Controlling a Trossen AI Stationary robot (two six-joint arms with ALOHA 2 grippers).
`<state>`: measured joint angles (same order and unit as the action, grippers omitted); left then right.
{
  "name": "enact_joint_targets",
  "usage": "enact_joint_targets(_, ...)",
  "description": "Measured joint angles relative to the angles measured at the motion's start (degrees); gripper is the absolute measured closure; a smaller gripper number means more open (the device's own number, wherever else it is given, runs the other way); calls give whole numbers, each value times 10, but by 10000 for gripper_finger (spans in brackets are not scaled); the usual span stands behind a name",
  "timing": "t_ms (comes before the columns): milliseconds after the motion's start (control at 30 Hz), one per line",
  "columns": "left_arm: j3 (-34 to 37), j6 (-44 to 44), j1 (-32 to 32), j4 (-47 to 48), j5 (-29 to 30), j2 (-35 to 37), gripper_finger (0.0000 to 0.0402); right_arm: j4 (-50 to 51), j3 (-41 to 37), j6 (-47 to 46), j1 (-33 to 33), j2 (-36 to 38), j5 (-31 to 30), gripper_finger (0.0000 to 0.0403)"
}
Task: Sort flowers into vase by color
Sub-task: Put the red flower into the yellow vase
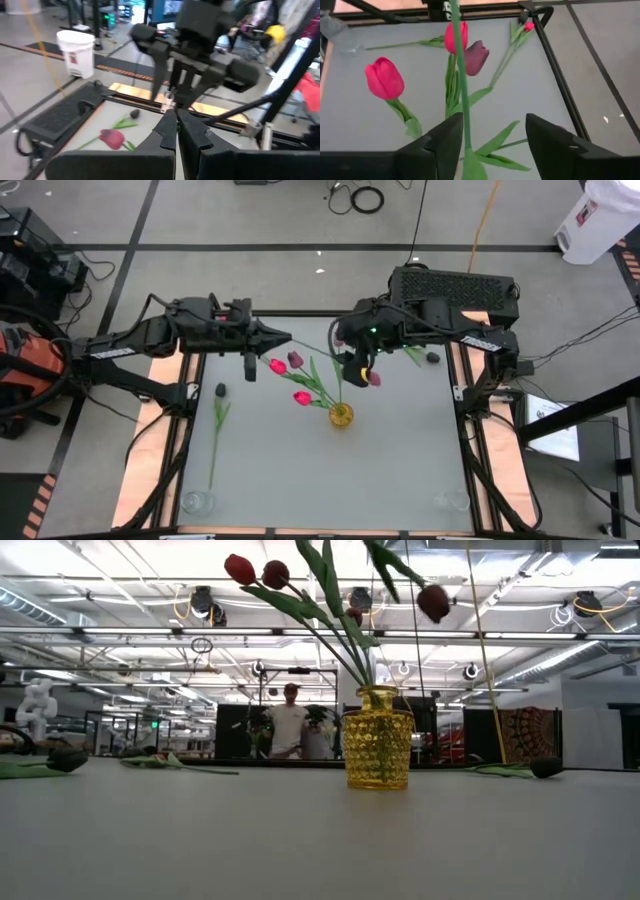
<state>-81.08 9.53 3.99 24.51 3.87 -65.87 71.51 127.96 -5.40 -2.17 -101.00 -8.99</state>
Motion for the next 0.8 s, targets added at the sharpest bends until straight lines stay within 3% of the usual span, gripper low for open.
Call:
enact_joint_targets(267, -13, -29, 1, -1, 79, 2, 399, -41, 0, -53, 0, 43, 2, 193)
enact_joint_targets(533, -64, -76, 2, -2, 117, 2, 399, -62, 0, -131, 0, 70, 3, 193)
enact_joint_targets(800, -108, -121, 2, -1, 139, 2, 400, -146, 0, -201, 0, 75, -17, 193)
